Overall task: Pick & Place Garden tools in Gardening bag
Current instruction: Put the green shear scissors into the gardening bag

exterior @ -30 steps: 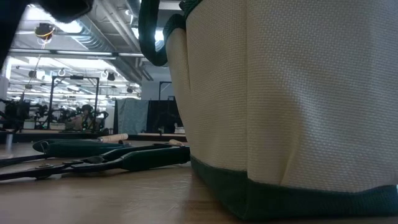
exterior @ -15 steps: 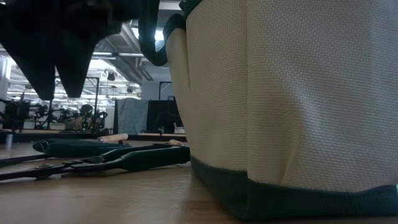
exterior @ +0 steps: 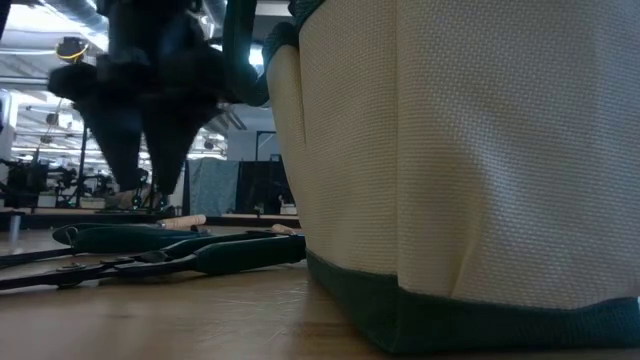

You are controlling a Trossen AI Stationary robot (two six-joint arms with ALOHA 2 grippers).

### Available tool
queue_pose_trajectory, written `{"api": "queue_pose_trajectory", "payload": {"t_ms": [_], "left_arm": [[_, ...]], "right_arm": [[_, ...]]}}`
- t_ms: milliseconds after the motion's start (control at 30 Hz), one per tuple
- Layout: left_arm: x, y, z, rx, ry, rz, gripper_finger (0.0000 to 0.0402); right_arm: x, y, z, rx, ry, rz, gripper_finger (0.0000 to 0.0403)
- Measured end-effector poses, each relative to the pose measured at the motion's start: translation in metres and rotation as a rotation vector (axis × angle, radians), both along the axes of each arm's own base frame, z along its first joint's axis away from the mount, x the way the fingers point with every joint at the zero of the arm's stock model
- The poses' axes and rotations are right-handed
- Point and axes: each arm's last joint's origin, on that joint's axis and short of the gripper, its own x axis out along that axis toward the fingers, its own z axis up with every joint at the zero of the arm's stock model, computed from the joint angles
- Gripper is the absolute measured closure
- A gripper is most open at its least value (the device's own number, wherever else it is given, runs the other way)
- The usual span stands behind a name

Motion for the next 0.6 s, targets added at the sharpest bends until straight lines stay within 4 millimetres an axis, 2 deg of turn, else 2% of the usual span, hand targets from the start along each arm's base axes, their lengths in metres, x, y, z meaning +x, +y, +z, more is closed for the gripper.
{"api": "queue_pose_trajectory", "payload": {"t_ms": [133,300,600], "left_arm": [[0.004,0.003,0.000,-0.008,-0.006,-0.093,0.0153],[0.010,-0.006,-0.001,-0.039,-0.073,-0.204,0.0151],[0.015,-0.015,-0.031,-0.048,0.011,-0.217,0.0158]], "right_arm": [[0.000,0.000,0.000,0.000,0.000,0.000,0.0286],[0.000,0.000,0.000,0.011,0.004,-0.003,0.0286],[0.000,0.000,0.000,0.009,0.007,-0.003,0.0286]]}}
